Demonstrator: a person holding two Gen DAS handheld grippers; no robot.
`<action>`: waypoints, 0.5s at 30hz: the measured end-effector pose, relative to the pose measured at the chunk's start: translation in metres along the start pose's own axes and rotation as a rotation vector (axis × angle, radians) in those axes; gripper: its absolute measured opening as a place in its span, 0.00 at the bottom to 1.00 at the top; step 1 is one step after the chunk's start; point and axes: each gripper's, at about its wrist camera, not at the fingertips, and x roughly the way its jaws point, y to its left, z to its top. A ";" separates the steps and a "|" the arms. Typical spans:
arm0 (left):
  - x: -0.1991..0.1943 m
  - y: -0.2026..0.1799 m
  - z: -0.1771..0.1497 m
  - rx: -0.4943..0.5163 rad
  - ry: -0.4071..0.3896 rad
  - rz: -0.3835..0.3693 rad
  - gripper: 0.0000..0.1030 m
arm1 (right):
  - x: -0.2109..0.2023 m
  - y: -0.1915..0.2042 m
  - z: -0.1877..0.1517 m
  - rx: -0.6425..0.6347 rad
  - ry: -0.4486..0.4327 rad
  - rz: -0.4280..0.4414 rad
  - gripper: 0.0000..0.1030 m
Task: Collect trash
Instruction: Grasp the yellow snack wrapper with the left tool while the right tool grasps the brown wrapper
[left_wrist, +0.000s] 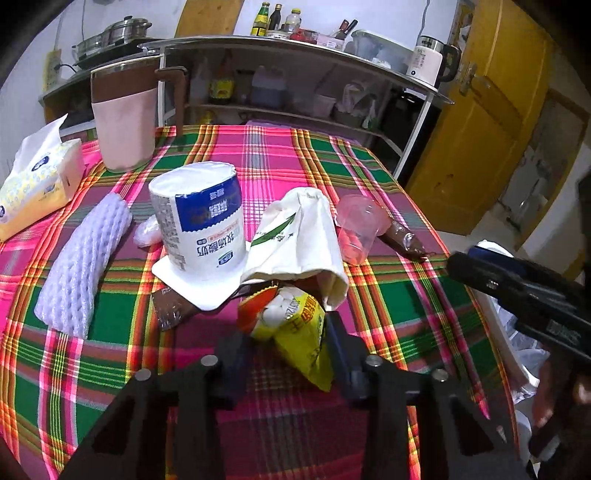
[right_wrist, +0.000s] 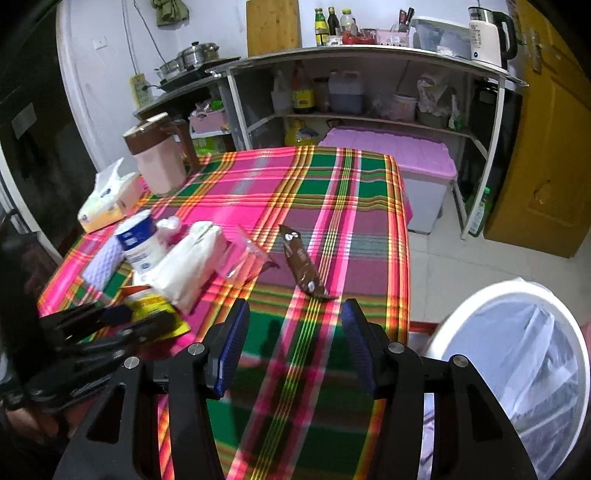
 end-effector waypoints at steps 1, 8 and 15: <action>0.000 0.001 -0.001 -0.003 0.000 -0.009 0.31 | 0.005 -0.001 0.002 -0.003 0.008 -0.005 0.51; -0.007 0.009 -0.007 -0.026 -0.001 -0.059 0.29 | 0.041 0.000 0.018 -0.035 0.058 -0.022 0.51; -0.012 0.015 -0.012 -0.047 -0.003 -0.085 0.29 | 0.059 -0.002 0.020 -0.022 0.096 -0.037 0.24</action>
